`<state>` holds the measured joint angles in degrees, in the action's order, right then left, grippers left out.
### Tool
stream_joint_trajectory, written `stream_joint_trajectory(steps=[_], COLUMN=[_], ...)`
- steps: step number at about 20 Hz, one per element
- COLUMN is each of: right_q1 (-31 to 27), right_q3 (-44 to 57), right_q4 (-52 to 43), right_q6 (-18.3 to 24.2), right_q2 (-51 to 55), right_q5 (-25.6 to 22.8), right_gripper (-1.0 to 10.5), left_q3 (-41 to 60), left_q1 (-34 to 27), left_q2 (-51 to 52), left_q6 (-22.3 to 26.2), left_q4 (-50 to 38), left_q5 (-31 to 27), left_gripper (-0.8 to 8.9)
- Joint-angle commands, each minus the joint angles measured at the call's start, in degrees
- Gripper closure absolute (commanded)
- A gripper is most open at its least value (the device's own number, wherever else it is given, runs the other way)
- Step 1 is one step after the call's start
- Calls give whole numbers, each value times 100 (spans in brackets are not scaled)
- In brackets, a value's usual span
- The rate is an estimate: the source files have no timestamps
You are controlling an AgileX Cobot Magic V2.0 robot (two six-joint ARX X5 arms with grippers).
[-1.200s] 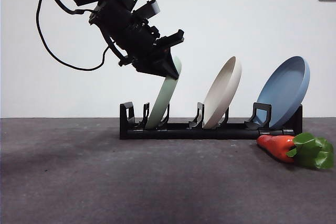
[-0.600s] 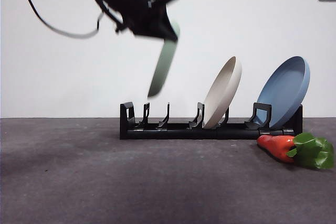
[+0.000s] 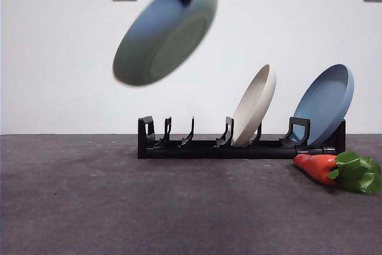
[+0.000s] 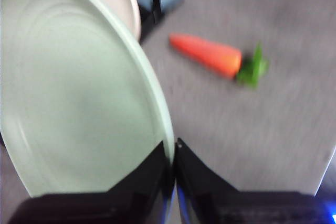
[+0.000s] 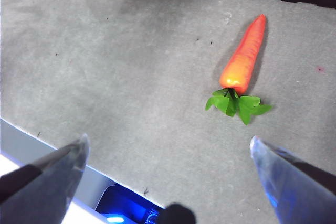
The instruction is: Take the green plate from the plate rack,put the plate on the table,take the carrot from the table,put the carrot in the plate
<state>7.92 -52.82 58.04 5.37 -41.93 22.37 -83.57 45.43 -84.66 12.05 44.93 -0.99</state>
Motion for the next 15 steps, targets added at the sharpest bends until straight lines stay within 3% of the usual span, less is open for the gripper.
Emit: stream_joint_trajectory(steps=[1,2,6,9,15], right_q1=[11,11,11,11,13], right_q3=[-17,-17,-17,-17,-17], right_q4=[-42,-52,-63,-63,-66], right_q6=[4,4,2,2,2], right_q2=[-7,-7,-7,-24,-238], right_q5=[7,7,9,7,9], right_gripper=[257,257,257,257,257], left_q3=[415,658,1777,2483,2669], left_q1=[538,713,1064,1189,1248], left_q2=[-48,-59,-92,-273,-1145], left_q6=[273,299,365,719,1158], left_q4=[-109,-155,-990,-1620,-2422], left_q5=[-579,-863,-1117,-1563,-1823], left_gripper=[819,820,820,820,820])
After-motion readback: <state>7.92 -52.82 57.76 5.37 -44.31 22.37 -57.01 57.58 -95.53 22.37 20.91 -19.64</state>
